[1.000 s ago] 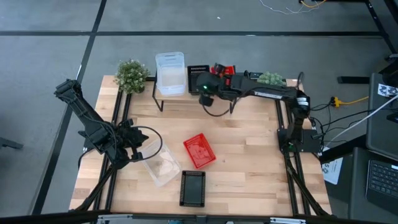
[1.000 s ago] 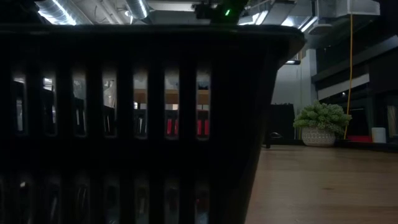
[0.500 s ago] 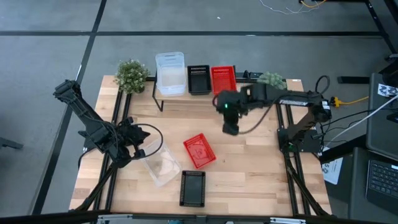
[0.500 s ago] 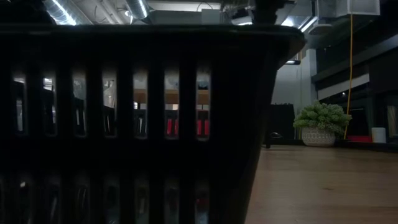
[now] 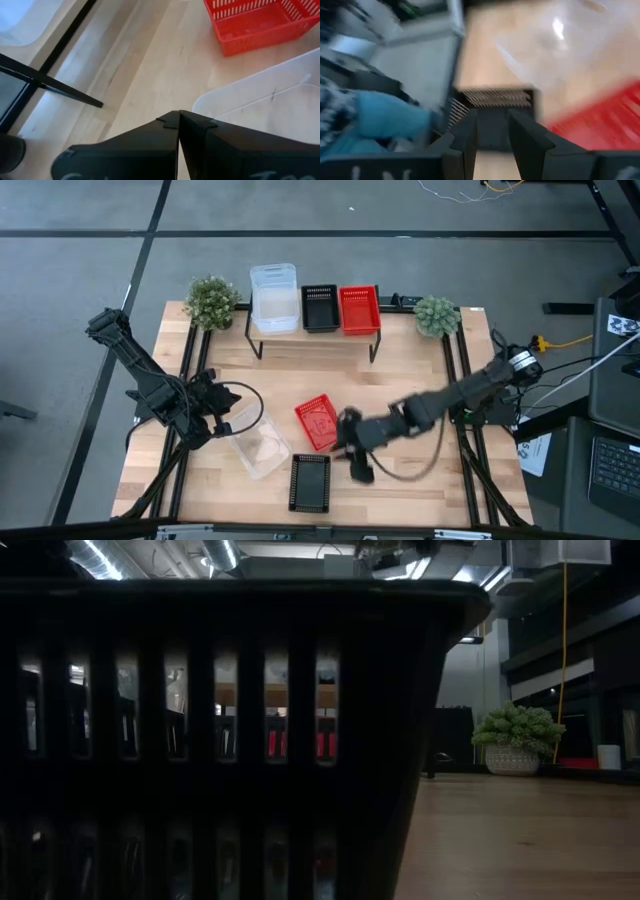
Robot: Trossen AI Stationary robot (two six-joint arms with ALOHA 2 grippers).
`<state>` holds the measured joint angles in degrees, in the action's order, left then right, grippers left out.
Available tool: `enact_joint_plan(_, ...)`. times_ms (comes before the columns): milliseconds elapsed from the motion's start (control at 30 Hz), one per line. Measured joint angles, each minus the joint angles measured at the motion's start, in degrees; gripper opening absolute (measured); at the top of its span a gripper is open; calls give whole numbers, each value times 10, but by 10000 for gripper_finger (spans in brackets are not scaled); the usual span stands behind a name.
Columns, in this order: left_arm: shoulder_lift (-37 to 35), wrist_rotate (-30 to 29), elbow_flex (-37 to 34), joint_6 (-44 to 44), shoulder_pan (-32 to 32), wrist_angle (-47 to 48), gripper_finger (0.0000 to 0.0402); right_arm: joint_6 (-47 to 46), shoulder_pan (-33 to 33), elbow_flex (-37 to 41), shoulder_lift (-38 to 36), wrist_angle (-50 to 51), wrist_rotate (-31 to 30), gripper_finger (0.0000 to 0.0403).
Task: Stack baskets on shelf by color
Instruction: Stack the black bin on top of the black bins on the shelf
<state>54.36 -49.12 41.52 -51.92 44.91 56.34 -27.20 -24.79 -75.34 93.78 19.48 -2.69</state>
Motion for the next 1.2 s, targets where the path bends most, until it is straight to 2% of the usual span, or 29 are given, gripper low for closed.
enact_joint_plan(133, 0, 1, 0, 0, 0, -7, 0, 20, -57, -3, 33, -108, -46, 108)
enact_joint_plan(233, 0, 2, 0, 0, 0, -8, 0, 21, -82, -39, 82, -107, -93, 108)
enact_joint_plan(367, 0, 2, 0, 0, 0, -8, 0, 21, -92, -101, 157, -81, -103, 108)
enact_joint_plan(600, 0, 7, 0, 0, 0, -8, 0, 22, -92, -227, 276, -13, -92, 108)
enact_joint_plan(867, 0, 9, 0, 0, 0, -7, 0, -2, -93, -370, 399, 111, -28, 108)
enact_joint_plan(1033, 0, 8, 0, 0, 0, -7, 0, -12, -100, -417, 430, 154, -26, 108)
enact_joint_plan(1200, 0, 8, 0, 0, 0, -7, 0, -26, -106, -421, 431, 180, -26, 108)
